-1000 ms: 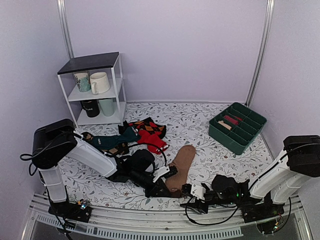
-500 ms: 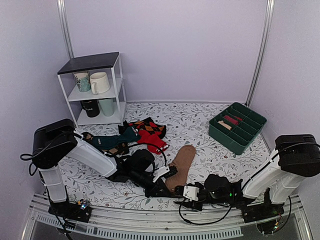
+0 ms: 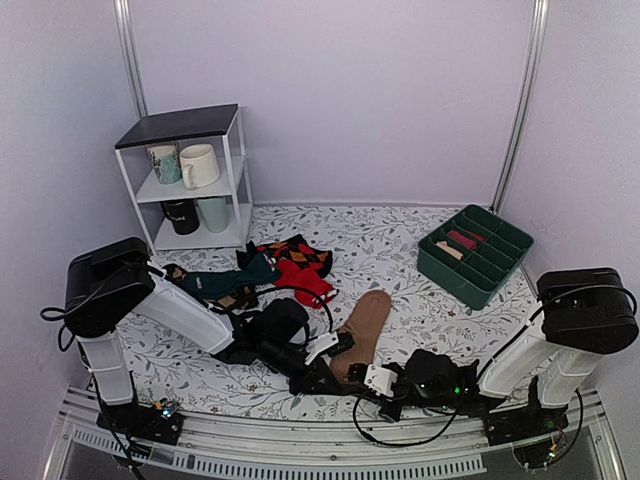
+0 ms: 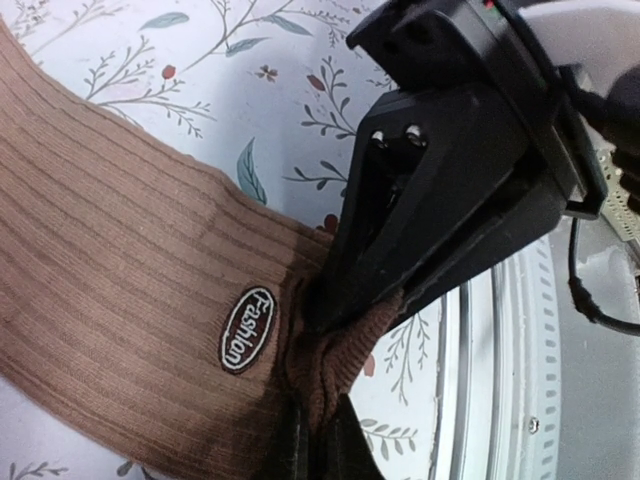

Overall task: Roll the socks
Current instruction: Roll a pair of socks at the center of the board.

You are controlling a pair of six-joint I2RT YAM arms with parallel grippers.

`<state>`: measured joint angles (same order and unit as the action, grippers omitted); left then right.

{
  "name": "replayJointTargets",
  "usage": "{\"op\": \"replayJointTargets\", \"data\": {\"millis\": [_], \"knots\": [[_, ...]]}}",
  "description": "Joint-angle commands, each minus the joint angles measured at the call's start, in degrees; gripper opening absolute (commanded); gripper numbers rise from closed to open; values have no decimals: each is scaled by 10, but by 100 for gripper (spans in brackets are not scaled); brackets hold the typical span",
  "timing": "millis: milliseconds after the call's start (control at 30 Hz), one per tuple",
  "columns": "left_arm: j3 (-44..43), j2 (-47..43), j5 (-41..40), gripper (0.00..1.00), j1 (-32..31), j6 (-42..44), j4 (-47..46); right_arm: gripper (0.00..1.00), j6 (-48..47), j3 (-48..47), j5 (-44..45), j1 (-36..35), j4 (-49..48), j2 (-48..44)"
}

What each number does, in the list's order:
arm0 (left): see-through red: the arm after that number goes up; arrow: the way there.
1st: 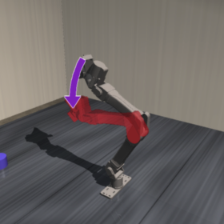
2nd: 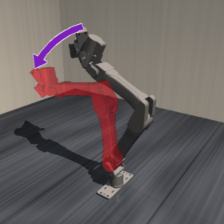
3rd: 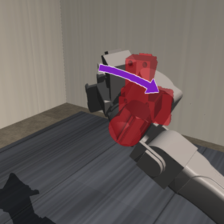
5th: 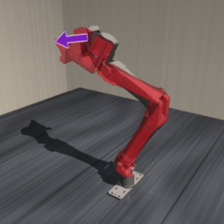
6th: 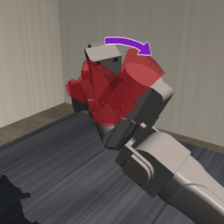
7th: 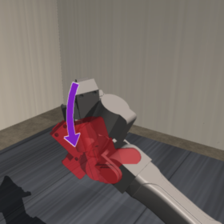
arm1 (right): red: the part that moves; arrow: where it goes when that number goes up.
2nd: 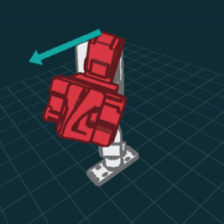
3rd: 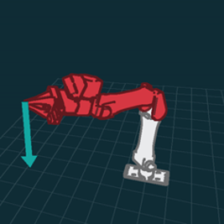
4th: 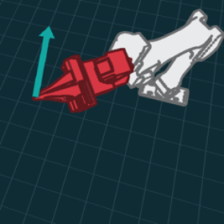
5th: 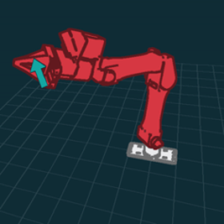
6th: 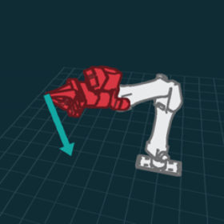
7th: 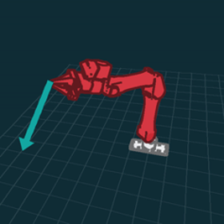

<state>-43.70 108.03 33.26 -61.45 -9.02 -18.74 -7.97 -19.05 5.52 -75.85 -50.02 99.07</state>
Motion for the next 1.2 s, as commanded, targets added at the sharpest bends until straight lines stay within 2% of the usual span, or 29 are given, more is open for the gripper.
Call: {"op": "replayJointTargets", "data": {"millis": [0,33,100,133,167,200,333,433,500,567,667,833,967,1167], "knots": [[12,4,-56,7,2,14,52,0,72,23,-15,12,31,14],[10,-5,-72,12,1,18,44,0,97,27,-25,17,30,14],[7,-27,-115,28,-5,36,31,0,131,38,-50,27,22,19],[6,-45,-155,33,-12,48,19,0,152,45,-64,32,18,24],[9,-61,-188,41,-20,61,4,0,168,48,-75,36,16,28],[16,-80,-221,43,-28,76,-17,0,180,52,-87,41,13,31],[66,-146,-295,44,-41,135,-110,0,241,59,-142,58,13,42],[121,-182,-275,42,-44,212,-164,0,272,55,-187,73,39,40],[159,-203,-259,35,-59,262,-186,0,300,54,-209,84,52,40],[188,-221,-257,34,-75,290,-205,0,325,54,-230,98,64,41],[205,-232,-223,36,-82,290,-196,0,362,45,-270,117,92,44],[201,-215,-227,40,-99,322,-173,0,401,26,-330,135,156,47],[173,-182,-218,41,-103,367,-159,0,404,-1,-363,143,208,57],[123,-106,-200,40,-103,415,-123,0,409,-2,-377,160,222,61]]}}
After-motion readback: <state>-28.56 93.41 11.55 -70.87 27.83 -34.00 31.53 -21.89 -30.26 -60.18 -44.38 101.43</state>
